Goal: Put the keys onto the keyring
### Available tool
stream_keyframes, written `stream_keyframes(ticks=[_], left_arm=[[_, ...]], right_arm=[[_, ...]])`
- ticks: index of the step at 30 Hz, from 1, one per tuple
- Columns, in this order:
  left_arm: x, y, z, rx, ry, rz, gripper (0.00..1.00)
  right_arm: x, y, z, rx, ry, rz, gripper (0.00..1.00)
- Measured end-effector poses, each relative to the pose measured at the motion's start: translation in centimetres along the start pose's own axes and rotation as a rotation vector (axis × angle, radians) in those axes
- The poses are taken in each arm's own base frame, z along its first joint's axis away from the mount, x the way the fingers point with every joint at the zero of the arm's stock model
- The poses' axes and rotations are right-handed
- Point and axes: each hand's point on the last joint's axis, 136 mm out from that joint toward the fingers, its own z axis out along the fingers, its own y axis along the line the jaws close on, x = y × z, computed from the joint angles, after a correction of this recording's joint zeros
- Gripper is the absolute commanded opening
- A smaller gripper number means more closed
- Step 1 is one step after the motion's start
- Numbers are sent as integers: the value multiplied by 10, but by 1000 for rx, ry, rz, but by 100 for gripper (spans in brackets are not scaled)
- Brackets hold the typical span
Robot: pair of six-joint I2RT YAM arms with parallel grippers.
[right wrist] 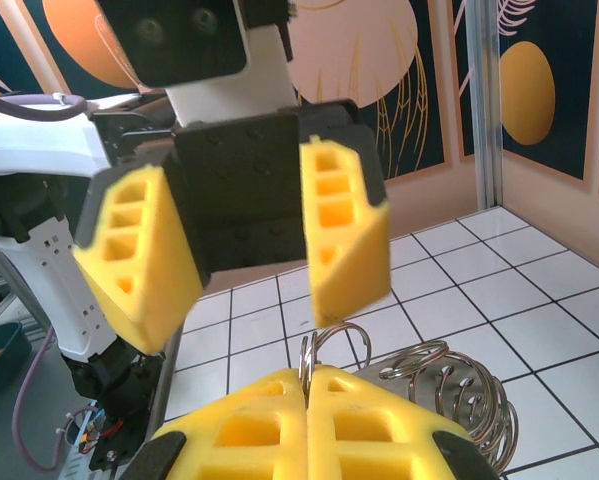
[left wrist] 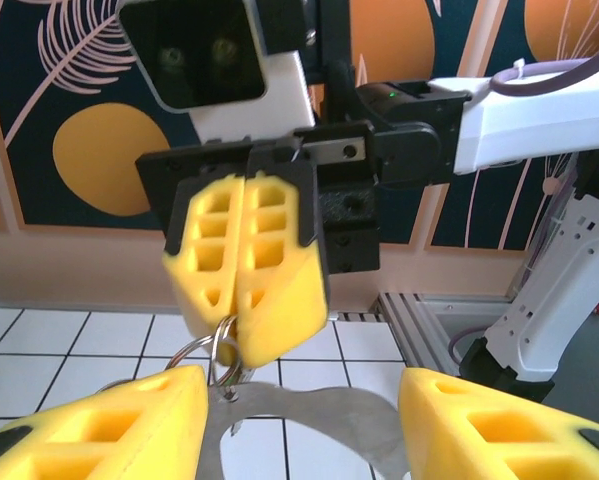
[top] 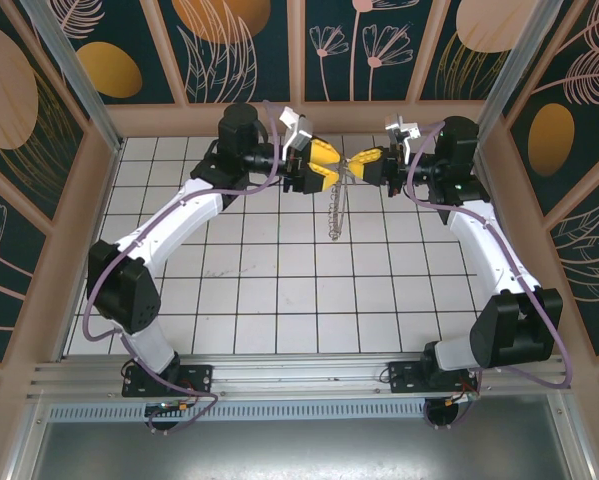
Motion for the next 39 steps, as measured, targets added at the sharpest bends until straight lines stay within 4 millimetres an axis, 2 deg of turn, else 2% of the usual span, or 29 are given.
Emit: stream_keyframes(ticks=[6,14,22,28,33,36,39], left_arm=[[9,8,3,0,7,-29,52],[9,8,4,9,0,-38,48],[8,1,12,51,-1,-39,33],[8,1,13,53,-2,-40,32],[5,2,13,53,-12,-42,27],[4,4,15,55,-21,-46,23],[3,6,17,53,-32,-49,13]], right_arm=[[0,0,0,0,0,1,0],[0,0,0,0,0,1,0],[0,1,0,-8,1,2,0],[0,3,0,-16,2,3,0],[0,4,0,-22,2,1,0],[0,4,0,-23,2,2,0],[0,4,0,-24,2,2,0]])
